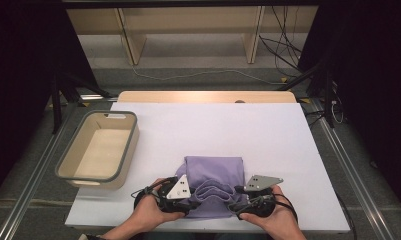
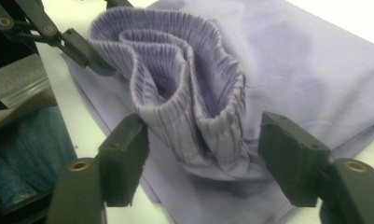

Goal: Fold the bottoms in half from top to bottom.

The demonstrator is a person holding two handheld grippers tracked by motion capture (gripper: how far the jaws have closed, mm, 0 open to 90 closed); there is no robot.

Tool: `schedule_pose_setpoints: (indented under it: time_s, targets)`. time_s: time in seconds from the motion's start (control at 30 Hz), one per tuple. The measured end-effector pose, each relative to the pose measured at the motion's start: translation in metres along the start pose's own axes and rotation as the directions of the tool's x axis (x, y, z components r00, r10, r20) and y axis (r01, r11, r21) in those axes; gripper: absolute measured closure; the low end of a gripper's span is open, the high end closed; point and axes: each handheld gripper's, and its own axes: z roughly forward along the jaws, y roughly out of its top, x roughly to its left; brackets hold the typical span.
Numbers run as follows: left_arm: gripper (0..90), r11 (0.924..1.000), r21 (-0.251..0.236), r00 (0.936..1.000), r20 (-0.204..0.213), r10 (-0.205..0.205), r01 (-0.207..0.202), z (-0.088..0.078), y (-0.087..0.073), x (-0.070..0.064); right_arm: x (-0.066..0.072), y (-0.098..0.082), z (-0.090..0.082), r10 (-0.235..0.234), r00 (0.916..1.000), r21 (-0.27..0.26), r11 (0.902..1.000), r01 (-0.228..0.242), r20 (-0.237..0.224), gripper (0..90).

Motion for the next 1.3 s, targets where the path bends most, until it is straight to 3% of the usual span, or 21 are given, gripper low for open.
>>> schedule_pose_setpoints:
  time_s: [0.17, 0.33, 0.5, 0.83, 0.93, 1.1, 1.3]
  targets:
    - [46.6, 0.9983, -0.026, 0.9980, 0.038, -0.051, 0.052, -0.004, 0.003, 0.000, 0.001, 0.001, -0.002, 0.008, 0.9999, -0.020, 0.9998, -0.009, -0.009, 29.1]
    - [39.6, 0.9971, -0.034, 0.9960, 0.060, -0.066, 0.068, -0.008, 0.006, -0.001, 0.002, 0.004, -0.004, 0.017, 0.9997, -0.045, 0.9989, -0.017, -0.019, 27.4]
    - [37.1, 0.9925, -0.076, 0.9941, 0.059, -0.091, 0.096, -0.012, 0.009, 0.001, 0.002, 0.007, -0.007, 0.022, 0.9993, -0.077, 0.9967, -0.024, -0.031, 26.9]
    - [39.7, 0.9775, -0.152, 0.9891, 0.040, -0.142, 0.146, -0.019, 0.013, 0.009, -0.002, 0.011, -0.012, 0.063, 0.9979, -0.129, 0.9895, -0.064, -0.012, 30.6]
    - [43.9, 0.9730, -0.165, 0.9869, 0.033, -0.158, 0.161, -0.020, 0.014, 0.012, -0.004, 0.013, -0.013, 0.077, 0.9970, -0.140, 0.9872, -0.077, -0.007, 36.7]
    - [59.3, 0.9786, -0.141, 0.9887, 0.018, -0.149, 0.150, -0.014, 0.015, 0.013, -0.006, 0.014, -0.011, 0.087, 0.9962, -0.115, 0.9897, -0.085, 0.009, 57.1]
    - [75.8, 0.9832, -0.109, 0.9889, 0.041, -0.143, 0.146, -0.005, 0.020, 0.010, -0.005, 0.017, -0.007, 0.081, 0.9967, -0.086, 0.9930, -0.081, -0.004, 84.5]
